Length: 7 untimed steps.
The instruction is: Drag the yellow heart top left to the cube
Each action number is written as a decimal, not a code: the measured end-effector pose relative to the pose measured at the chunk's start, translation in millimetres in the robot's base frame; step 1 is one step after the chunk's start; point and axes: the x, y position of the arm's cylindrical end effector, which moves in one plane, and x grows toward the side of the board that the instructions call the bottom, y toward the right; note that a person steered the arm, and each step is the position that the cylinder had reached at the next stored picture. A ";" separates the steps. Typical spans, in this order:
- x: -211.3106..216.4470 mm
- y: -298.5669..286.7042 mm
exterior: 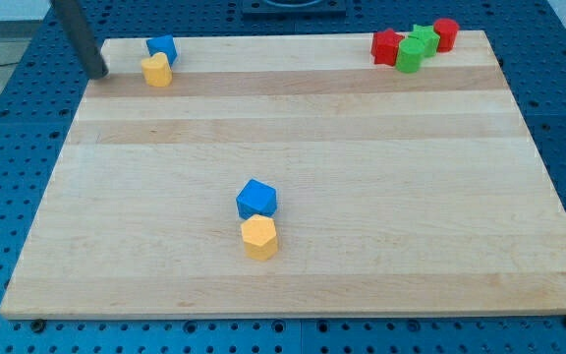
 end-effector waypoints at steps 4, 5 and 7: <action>55.0 135.4; 92.8 165.0; 60.3 140.7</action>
